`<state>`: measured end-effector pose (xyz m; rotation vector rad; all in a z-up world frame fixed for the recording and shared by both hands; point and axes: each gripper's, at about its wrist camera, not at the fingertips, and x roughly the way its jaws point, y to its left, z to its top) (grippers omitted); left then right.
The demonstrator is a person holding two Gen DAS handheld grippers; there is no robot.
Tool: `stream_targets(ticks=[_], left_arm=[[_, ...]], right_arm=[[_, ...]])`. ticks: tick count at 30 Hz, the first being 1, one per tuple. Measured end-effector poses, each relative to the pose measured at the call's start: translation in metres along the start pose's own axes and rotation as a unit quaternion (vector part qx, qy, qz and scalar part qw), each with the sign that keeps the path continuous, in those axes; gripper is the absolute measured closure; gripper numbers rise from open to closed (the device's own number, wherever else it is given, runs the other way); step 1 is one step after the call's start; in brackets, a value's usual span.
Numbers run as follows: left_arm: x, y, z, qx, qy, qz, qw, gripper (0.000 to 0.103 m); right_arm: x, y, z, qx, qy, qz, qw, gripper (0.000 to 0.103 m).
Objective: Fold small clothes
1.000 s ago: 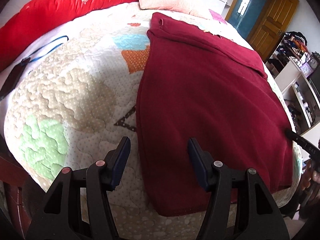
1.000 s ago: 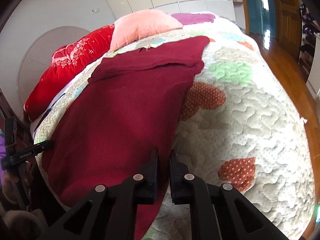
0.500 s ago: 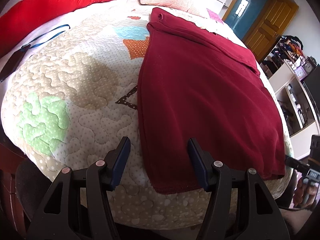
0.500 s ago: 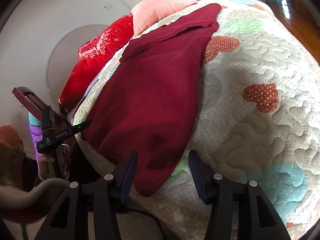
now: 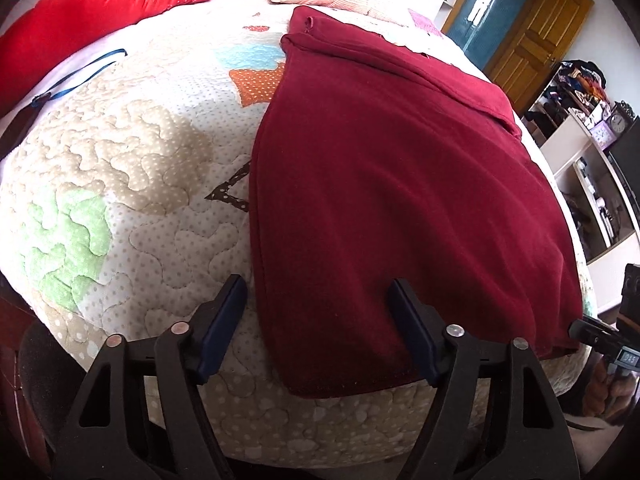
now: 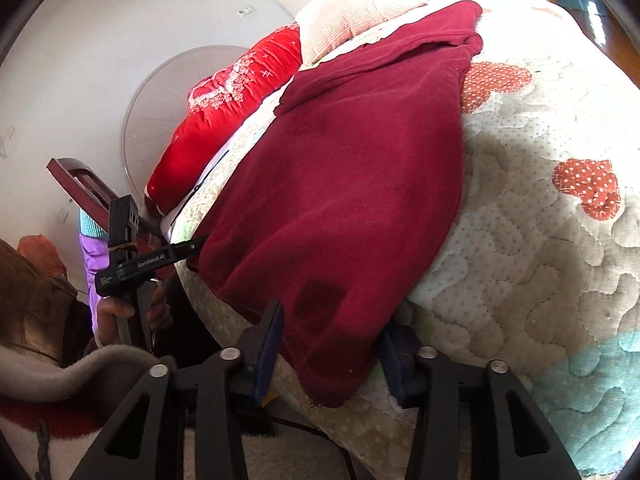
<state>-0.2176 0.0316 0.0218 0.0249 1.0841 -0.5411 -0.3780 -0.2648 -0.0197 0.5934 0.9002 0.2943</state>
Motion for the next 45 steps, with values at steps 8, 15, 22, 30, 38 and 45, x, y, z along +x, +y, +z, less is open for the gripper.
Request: stream_targets(ticks=[8,15,22,30,38,45], left_arm=[[-0.001,-0.001,-0.001,0.0,-0.001,0.003,1.0,0.032],[-0.004,-0.004,-0.003,0.009,-0.003,-0.01,0.9999,0.077],[-0.024,0.004,0.018,-0.001,-0.019,-0.062,0.9979,0.093],[-0.039,-0.004,0.085,0.005,-0.076,-0.088,0.9932,0.093],[-0.006,-0.033,0.207,0.03,-0.116,-0.074,0.9901,0.093],[0.088,-0.035,0.293,0.001,-0.088,-0.024,0.9958,0.093]], right_arm=[[0.0,-0.002,0.001,0.007,-0.001,0.013,1.0,0.059],[0.004,0.008,0.006,-0.015,-0.005,0.018,1.0,0.09],[-0.015,0.007,0.034,0.016,-0.07,0.102,0.992,0.092],[-0.025,0.011,0.11,-0.008,-0.154,0.089,0.984,0.092],[-0.019,-0.006,0.226,-0.024,-0.2,0.017,0.979,0.092],[0.037,-0.08,0.323,0.042,-0.196,-0.046,0.979,0.092]])
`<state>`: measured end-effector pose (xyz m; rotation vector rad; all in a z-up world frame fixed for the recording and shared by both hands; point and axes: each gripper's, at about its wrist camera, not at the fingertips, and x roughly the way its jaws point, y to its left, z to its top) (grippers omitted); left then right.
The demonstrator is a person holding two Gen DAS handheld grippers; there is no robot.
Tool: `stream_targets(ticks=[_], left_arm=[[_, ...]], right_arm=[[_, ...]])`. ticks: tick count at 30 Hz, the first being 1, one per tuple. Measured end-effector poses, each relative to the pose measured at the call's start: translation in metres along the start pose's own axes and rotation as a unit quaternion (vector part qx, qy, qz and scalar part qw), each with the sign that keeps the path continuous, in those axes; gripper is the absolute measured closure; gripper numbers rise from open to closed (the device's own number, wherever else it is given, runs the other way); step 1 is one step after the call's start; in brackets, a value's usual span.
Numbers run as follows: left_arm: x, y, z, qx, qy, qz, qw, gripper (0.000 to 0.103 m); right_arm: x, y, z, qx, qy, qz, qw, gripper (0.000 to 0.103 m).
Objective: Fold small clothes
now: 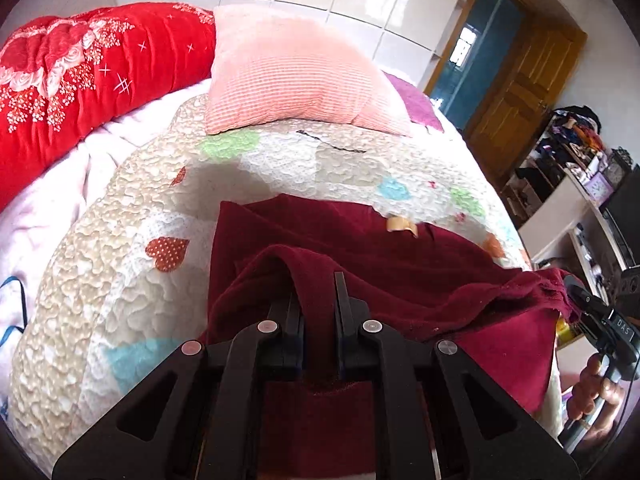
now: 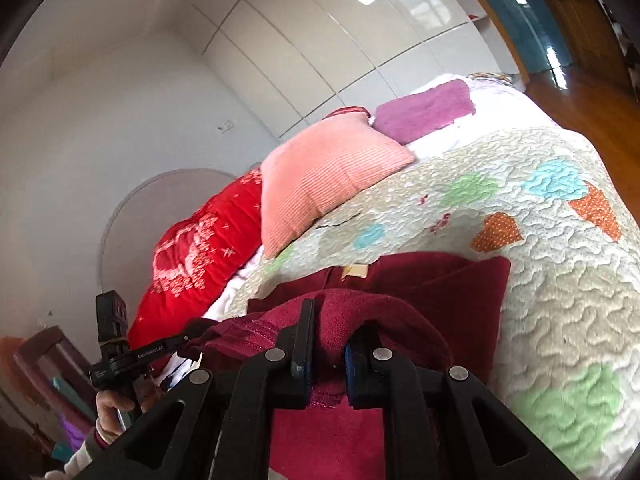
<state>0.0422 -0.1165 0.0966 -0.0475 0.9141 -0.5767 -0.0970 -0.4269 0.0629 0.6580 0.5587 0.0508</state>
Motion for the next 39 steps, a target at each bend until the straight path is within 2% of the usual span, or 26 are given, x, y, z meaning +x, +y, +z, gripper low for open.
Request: stream_targets(ticks=[2,3,6,7,8,10,11,13,15,17,19,21,23,26,29,31,34,39], left_arm=[[0.022,0.004,0.012,-0.006,0.015,0.004,0.9999,0.089],[0.03,0.007,0.017,-0.008,0.027,0.004,0.9996,0.088],[0.025,0.007,0.024,0.003,0.031,-0.021,0.9993,0.084],[0.017,0.005,0.025,0.015,0.019,-0.017,0.9996,0.068],[0.008,0.004,0.027,0.028,-0.001,-0.001,0.9996,0.044],[-0.012,0.01,0.032,0.029,-0.056,0.021,0.9977,0.028],[-0.019,0.016,0.035,0.016,-0.074,0.017,0.997,0.028],[-0.021,0.024,0.042,-0.006,-0.065,0.011,0.9978,0.028],[-0.02,0.023,0.042,-0.002,-0.061,0.013,0.9981,0.028],[-0.013,0.014,0.038,0.009,-0.064,0.022,0.9977,0.028],[0.001,0.006,0.035,0.014,-0.052,0.027,0.9982,0.028],[0.018,0.0,0.031,0.011,-0.034,0.031,0.9989,0.028],[0.037,-0.004,0.028,0.017,-0.016,0.049,0.9985,0.028],[0.066,0.0,0.027,0.016,0.003,0.095,0.9954,0.028],[0.092,0.019,0.029,-0.013,0.025,0.128,0.9913,0.028],[0.107,0.033,0.03,-0.035,0.039,0.134,0.9896,0.028],[0.116,0.049,0.032,-0.073,0.049,0.119,0.9889,0.026],[0.103,0.045,0.03,-0.057,0.041,0.12,0.9902,0.026]], right_arm=[[0.027,-0.013,0.012,0.0,0.023,-0.05,0.999,0.085],[0.034,-0.016,0.016,-0.006,0.029,-0.059,0.998,0.083],[0.024,-0.02,0.022,0.0,0.01,-0.045,0.999,0.08],[0.016,-0.02,0.022,0.007,0.0,-0.036,0.999,0.075],[0.008,-0.021,0.02,0.013,-0.009,-0.031,0.999,0.066],[-0.006,-0.021,0.019,0.019,-0.04,-0.047,0.998,0.051],[-0.013,-0.023,0.021,0.023,-0.055,-0.054,0.997,0.048],[-0.023,-0.025,0.025,0.036,-0.064,-0.04,0.997,0.048],[-0.021,-0.015,0.026,0.016,-0.051,-0.034,0.998,0.048],[-0.006,0.005,0.023,-0.04,-0.021,-0.064,0.997,0.052],[0.016,0.021,0.019,-0.097,0.003,-0.106,0.99,0.06],[0.036,0.022,0.017,-0.12,0.017,-0.149,0.981,0.063],[0.054,0.008,0.021,-0.106,0.027,-0.168,0.98,0.064],[0.081,-0.016,0.027,-0.084,0.045,-0.204,0.974,0.065],[0.11,-0.037,0.027,-0.074,0.078,-0.232,0.967,0.065],[0.121,-0.042,0.028,-0.077,0.08,-0.246,0.963,0.065],[0.121,-0.042,0.031,-0.076,0.083,-0.245,0.963,0.065],[0.078,-0.023,0.027,-0.064,0.066,-0.191,0.977,0.065]])
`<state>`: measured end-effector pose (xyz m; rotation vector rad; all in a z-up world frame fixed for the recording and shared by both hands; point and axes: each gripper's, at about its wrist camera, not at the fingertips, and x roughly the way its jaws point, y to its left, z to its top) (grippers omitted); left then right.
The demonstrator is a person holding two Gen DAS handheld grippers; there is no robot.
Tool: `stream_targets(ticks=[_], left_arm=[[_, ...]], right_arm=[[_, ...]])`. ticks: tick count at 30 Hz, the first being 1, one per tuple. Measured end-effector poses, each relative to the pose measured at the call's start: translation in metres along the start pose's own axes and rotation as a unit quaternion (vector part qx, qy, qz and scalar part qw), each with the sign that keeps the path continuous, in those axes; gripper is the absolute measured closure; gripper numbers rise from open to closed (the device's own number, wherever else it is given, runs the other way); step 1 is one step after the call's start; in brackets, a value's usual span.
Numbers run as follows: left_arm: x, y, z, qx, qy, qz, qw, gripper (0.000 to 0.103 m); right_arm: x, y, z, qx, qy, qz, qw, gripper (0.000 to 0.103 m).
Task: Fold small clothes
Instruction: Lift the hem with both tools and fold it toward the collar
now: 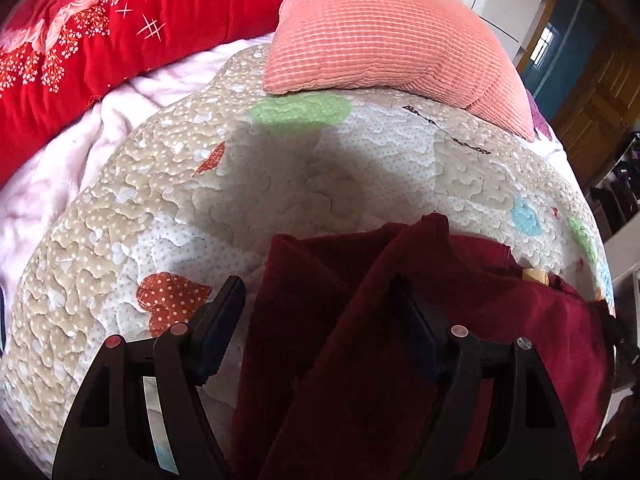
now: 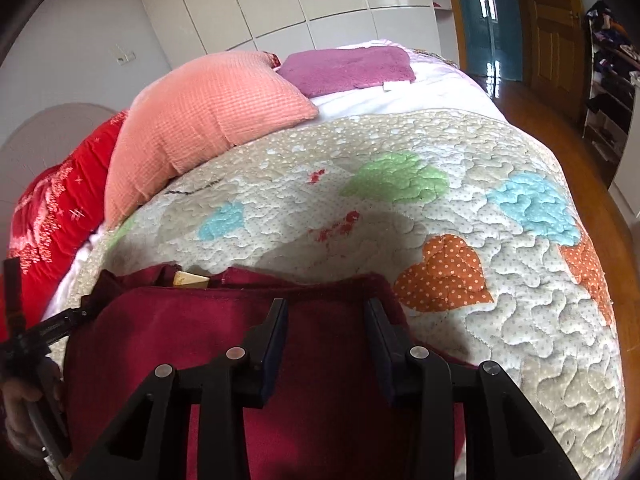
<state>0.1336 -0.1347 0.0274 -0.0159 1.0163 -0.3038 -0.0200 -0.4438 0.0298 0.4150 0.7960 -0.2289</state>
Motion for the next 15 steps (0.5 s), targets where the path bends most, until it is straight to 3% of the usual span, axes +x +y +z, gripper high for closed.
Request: stream_targets(ticks=[6,11,15], left_arm=[[-0.026,0.005,-0.011,0.01,-0.021,-0.004,0.9997,0.026],[-0.049,0.004,-0.024,0.019,-0.028,-0.009,0.9994,0.026],[-0.073,0.004,-0.037,0.026,-0.036,-0.014,0.9989,0.026]], right_arm=[[-0.05,0.018,-0.04,-0.036,0.0,0.016,0.999,0.065],[-0.033,0.009,-0.065,-0.021,0.044,0.002,0.999,0.063],[-0.038,0.01,-0.063,-0.011,0.043,0.0,0.999,0.063]])
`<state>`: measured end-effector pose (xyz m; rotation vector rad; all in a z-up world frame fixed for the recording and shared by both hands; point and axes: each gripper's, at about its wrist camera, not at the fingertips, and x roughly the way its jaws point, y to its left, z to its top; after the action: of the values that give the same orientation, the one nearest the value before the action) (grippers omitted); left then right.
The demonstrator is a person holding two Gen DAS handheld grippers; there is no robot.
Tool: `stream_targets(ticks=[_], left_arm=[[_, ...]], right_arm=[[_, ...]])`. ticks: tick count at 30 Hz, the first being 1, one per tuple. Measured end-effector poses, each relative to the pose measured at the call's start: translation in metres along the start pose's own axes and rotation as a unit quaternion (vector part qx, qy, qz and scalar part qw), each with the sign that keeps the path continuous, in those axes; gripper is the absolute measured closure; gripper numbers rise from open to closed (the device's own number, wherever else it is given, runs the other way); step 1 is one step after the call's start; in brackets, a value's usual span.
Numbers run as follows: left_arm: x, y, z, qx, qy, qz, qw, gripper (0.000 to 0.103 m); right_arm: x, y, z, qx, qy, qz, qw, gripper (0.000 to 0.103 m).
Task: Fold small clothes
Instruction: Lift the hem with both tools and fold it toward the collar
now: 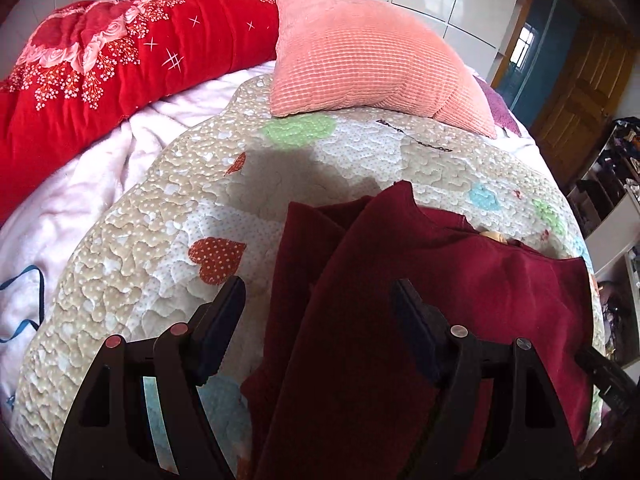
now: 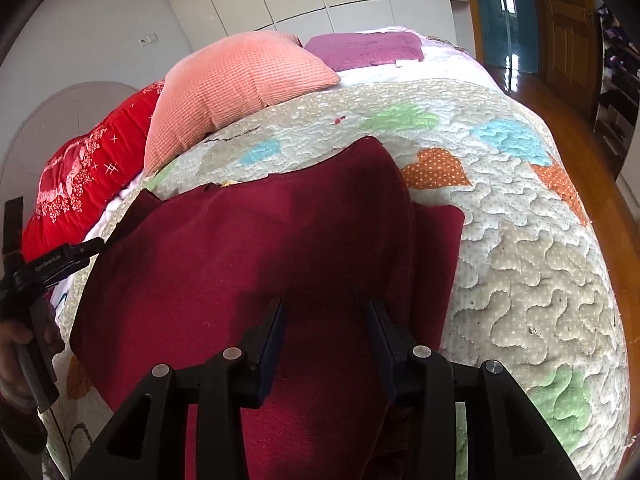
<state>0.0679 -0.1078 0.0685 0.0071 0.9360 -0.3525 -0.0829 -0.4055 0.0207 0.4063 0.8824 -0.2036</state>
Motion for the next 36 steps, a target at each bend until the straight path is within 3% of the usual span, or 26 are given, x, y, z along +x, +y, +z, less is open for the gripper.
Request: stream_targets(ticks=[6,12,15,22,29,30,32,36], left_arm=[[-0.029,0.003,-0.027,0.013,-0.008,-0.002,0.9999,0.026],[-0.028,0.023,-0.062,0.0,0.002,0.007,1.0,0.026],[-0.018,0.032,-0.071,-0.01,0.008,0.003,0.9999,0.026],[-0.005,0.049,-0.07,-0.047,0.009,-0.046,0.9978,0.026],[-0.002,0.049,-0.065,-0.042,0.014,-0.058,0.9973,0.026],[-0.002,0.05,-0.065,-0.041,0.014,-0.059,0.9973,0.026],[-0.002,0.051,-0.066,-0.042,0.015,-0.062,0.9971,0.026],[-0.002,0.054,-0.064,-0.049,0.02,-0.069,0.9962,0.026]], right_arm=[[-0.028,0.04,0.001,-0.018,-0.023,0.055,0.998,0.061],[-0.012,0.099,0.005,-0.043,-0.019,0.102,0.994,0.058],[0.009,0.135,0.013,-0.061,-0.01,0.118,0.991,0.058],[0.081,0.212,0.049,-0.079,0.024,0.13,0.988,0.054],[0.164,0.247,0.077,-0.062,0.096,0.106,0.988,0.054],[0.171,0.248,0.078,-0.066,0.098,0.094,0.989,0.057],[0.173,0.251,0.079,-0.093,0.085,0.064,0.99,0.092],[0.149,0.259,0.087,-0.111,0.04,0.086,0.989,0.096]])
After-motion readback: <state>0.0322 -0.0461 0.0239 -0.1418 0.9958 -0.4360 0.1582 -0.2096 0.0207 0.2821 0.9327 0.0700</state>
